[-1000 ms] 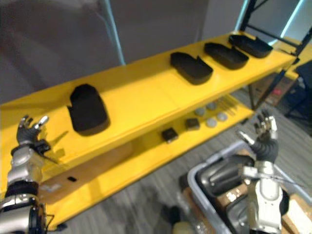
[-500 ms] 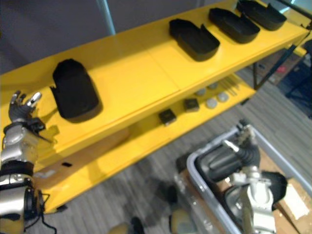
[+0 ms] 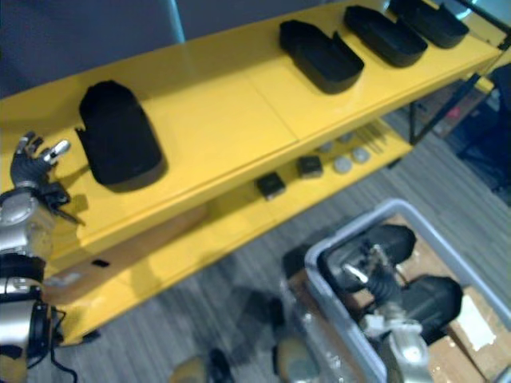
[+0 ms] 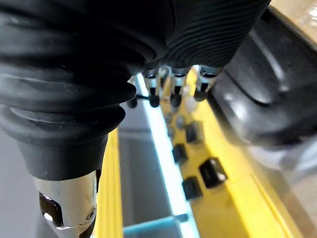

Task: Walk over and take plastic housings, then place them on the shelf

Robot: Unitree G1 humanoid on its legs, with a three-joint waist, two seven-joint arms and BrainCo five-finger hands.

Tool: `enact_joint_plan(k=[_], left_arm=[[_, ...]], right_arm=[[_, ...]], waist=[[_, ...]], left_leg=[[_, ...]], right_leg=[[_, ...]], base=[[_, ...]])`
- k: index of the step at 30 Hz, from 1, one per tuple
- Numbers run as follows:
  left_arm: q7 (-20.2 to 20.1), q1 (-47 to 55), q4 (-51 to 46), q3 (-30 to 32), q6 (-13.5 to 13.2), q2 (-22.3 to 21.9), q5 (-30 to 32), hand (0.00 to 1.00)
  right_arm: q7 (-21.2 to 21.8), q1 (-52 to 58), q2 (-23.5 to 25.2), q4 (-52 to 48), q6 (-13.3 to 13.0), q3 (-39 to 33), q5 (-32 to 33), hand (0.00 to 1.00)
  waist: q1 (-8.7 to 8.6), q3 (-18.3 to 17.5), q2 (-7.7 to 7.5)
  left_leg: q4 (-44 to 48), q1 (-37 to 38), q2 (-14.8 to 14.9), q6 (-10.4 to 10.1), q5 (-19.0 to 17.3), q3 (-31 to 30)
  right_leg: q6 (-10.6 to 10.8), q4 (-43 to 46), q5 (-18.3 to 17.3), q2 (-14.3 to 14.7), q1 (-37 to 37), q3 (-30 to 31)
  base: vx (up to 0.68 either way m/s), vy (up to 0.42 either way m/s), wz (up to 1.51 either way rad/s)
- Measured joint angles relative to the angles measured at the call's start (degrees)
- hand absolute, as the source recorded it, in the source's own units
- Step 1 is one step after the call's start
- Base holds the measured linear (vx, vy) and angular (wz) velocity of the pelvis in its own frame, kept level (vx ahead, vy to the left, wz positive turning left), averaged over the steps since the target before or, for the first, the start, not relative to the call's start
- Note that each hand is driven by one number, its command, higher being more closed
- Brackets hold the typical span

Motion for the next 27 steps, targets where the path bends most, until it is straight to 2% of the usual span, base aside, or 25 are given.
enact_joint_plan(k=[5, 11, 18, 21, 27], left_arm=[[-0.5, -1.7, 0.0, -1.5, 0.2, 1.0, -4.8, 0.0], [-0.8, -2.9, 0.0, -2.9, 1.3, 1.4, -7.6, 0.0], [1.0, -5.3, 0.1, -5.7, 1.6, 1.2, -11.9, 0.0], [2.8, -6.6, 0.0, -7.1, 1.8, 0.7, -14.3, 0.0], [10.5, -8.8, -1.8, -7.6, 1.6, -2.3, -18.6, 0.0]], right_arm=[[-1.0, 0.1, 1.7, 0.0, 0.0, 2.5, 0.0, 0.0], [-2.2, 0.3, 2.0, 0.0, 0.0, 3.6, 0.0, 0.0], [-2.6, 0.6, 2.5, 0.0, -0.1, 4.2, 0.0, 0.0], [-2.7, 0.4, 2.5, 0.0, -0.2, 5.7, 0.0, 0.0], [-4.3, 0.5, 3.5, 0.0, -0.3, 8.1, 0.0, 0.0]], waist=[[0.02, 0.6, -0.95], [-0.08, 0.9, -1.24], [-0.21, 1.5, -2.04], [-0.2, 1.5, -1.97], [-0.15, 1.5, -1.98]], left_leg=[[1.4, -0.3, 0.8, -0.2, -0.6, 0.2], [2.3, -0.3, 1.2, -0.1, -1.2, 0.3], [3.3, -0.3, 1.8, -0.1, -1.8, 0.3], [3.1, -0.4, 1.8, -0.1, -1.8, 0.3], [2.1, -0.2, 1.4, -0.2, -1.5, 0.3]], right_leg=[[0.0, 0.0, 0.0, 0.4, 0.1, 0.0], [-0.1, 0.5, -0.1, 0.6, 0.3, 0.0], [-0.5, 1.3, -0.7, 1.0, 0.2, 0.0], [-0.4, 1.3, -0.7, 1.1, 0.1, 0.0], [-0.3, 1.0, -0.6, 0.8, 0.0, 0.0]], base=[[0.0, 0.0, 0.0], [0.0, 0.0, 0.0], [0.0, 0.0, 0.0], [0.0, 0.0, 0.0], [0.0, 0.002, 0.01]])
